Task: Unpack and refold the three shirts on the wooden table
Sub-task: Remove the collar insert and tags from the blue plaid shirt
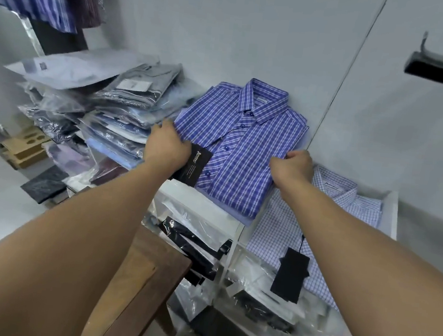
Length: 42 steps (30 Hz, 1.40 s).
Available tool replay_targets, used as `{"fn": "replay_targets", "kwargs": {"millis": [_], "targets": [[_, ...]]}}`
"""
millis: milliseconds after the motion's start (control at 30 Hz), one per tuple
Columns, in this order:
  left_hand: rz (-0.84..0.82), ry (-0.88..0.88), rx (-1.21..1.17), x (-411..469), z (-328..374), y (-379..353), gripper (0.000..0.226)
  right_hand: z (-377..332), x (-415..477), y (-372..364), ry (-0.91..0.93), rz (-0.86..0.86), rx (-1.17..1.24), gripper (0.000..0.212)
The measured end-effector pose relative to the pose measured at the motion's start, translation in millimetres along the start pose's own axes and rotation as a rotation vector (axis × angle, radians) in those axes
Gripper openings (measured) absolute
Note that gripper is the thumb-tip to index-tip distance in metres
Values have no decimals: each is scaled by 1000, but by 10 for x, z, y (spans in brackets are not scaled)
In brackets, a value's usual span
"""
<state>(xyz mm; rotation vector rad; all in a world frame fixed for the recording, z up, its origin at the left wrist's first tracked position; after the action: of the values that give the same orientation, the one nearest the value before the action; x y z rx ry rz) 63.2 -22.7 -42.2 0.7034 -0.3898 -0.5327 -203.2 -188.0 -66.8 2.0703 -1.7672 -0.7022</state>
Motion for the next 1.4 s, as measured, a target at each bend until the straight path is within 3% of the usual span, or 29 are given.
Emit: {"fn": "replay_targets", "kwargs": {"millis": [133,233,333,433,567,767,900,1000,1067,1133,1200,1300,1400], "targets": [[60,41,-186,-27,125,168,14,-13,-37,53,-61,15,174,43],[26,154,-273,-69,40,177,28,35,-102,40,-150,-30,296,52],[-68,315,-410,-129,-155,127,23,100,-205,-18,-209,-103,350,19],[-215,435,-532,-213,-309,11,31,177,-204,-39,-217,-141,323,15],[-265,437,-607,-262,-332,-42,29,208,-119,-44,-212,-147,304,8],[-185,398,-965,-247,-257,-86,43,218,-89,-86,-227,-188,278,11],[-446,446,-1065,-309,-156,-191,61,284,-134,-15,-300,-161,328,11],[-606,451,-1097,-465,-66,-234,46,311,-230,-62,-317,-214,419,14],[-697,465,-1151,-532,-33,-275,39,363,-288,-140,-357,-257,490,30],[-771,488,-1131,-583,-15,-305,43,418,-309,-136,-341,-216,453,44],[-826,462,-998,-602,26,-366,68,445,-302,-55,-244,-128,273,62],[-726,274,-645,-554,117,-386,104,489,-322,-5,-150,-79,182,71],[-660,37,-288,-546,258,-443,99,458,-338,14,-29,-72,115,65]]}}
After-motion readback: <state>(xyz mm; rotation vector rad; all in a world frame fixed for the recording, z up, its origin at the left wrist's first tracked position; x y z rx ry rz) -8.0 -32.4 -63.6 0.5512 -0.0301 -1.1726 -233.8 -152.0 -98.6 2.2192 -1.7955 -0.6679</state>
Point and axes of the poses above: each hand's wrist, its own x-axis towards the middle knuckle, its own y-axis out of the back of the hand, z = x × y, the point moved 9 cm from there along x, towards the middle knuckle, and after that the axes turned 8 degrees about -x, right-handed, at the moved point
